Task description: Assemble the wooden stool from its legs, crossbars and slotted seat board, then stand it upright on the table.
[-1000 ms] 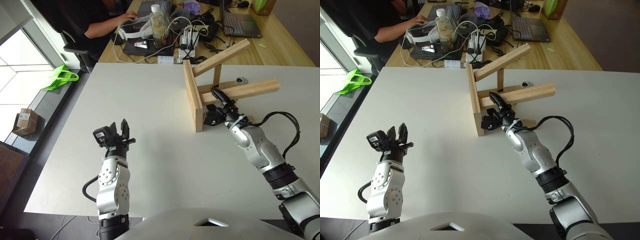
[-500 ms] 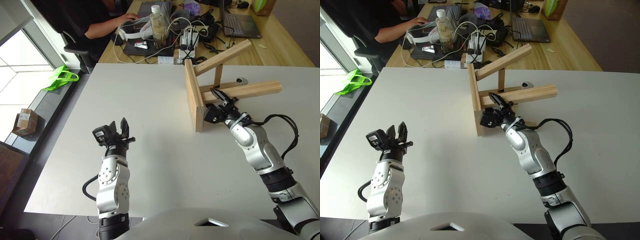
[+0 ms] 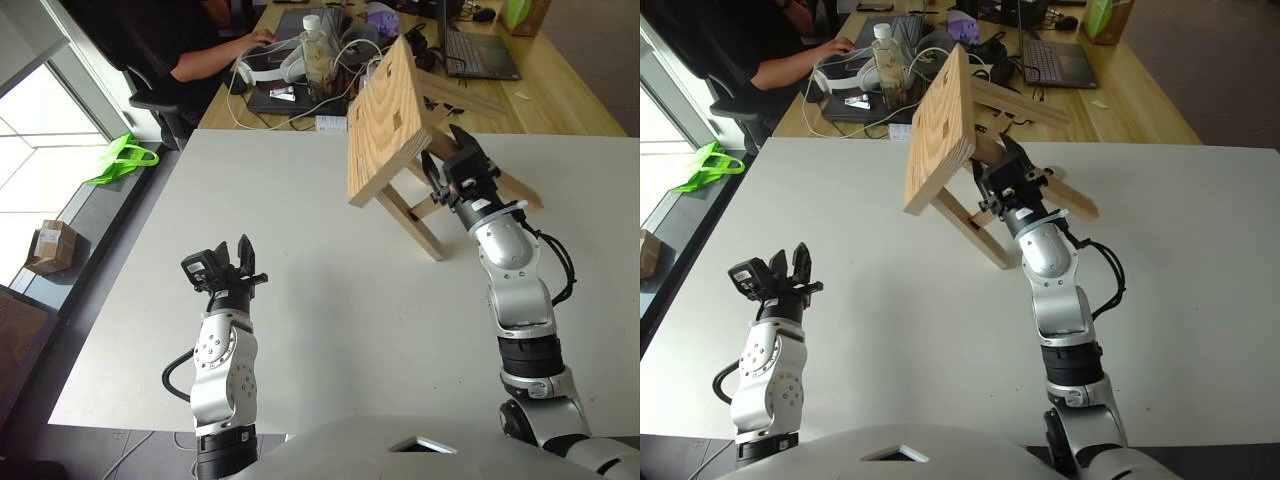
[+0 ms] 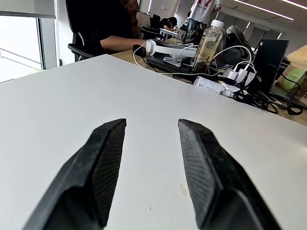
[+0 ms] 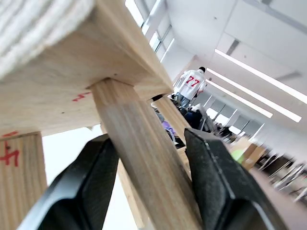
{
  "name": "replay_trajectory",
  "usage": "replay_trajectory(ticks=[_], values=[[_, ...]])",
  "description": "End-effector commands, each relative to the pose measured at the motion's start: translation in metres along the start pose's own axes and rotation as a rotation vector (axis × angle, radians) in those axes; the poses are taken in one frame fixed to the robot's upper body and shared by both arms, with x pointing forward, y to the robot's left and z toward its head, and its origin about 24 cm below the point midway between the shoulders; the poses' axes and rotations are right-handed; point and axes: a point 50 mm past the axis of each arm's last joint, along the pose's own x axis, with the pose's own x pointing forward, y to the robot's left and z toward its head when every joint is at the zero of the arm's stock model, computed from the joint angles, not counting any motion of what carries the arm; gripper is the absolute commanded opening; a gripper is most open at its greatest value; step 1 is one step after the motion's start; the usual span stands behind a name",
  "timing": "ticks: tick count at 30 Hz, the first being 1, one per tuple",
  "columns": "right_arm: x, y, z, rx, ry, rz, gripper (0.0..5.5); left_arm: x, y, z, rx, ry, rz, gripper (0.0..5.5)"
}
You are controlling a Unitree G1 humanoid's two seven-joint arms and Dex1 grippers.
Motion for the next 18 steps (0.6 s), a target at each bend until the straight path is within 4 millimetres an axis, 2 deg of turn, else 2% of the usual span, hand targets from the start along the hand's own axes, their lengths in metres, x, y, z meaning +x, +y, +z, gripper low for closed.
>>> replay_trajectory(ticks=[1, 3, 7, 8, 16, 18], values=[[-0.009, 0.008, -0.034, 0.271, 0.194, -0.008, 2.05, 0.002, 0.000, 0.002, 0.008, -0.007, 0.001, 2.03], [-0.010, 0.006, -0.041, 0.329, 0.222, -0.032, 1.79, 0.002, 0.000, 0.002, 0.009, -0.007, 0.002, 2.03], [-0.016, 0.002, -0.059, 0.480, 0.258, -0.107, 1.70, 0.002, 0.001, 0.003, 0.011, -0.007, 0.004, 2.03], [-0.016, 0.002, -0.060, 0.528, 0.246, -0.132, 1.47, 0.001, 0.002, 0.003, 0.010, -0.008, 0.008, 2.03], [-0.014, 0.000, -0.052, 0.524, 0.166, -0.122, 0.15, 0.001, 0.004, 0.005, 0.005, -0.010, 0.015, 2.03], [-0.014, 0.001, -0.052, 0.524, 0.167, -0.118, 0.05, 0.002, 0.004, 0.005, 0.008, -0.011, 0.013, 2.03]])
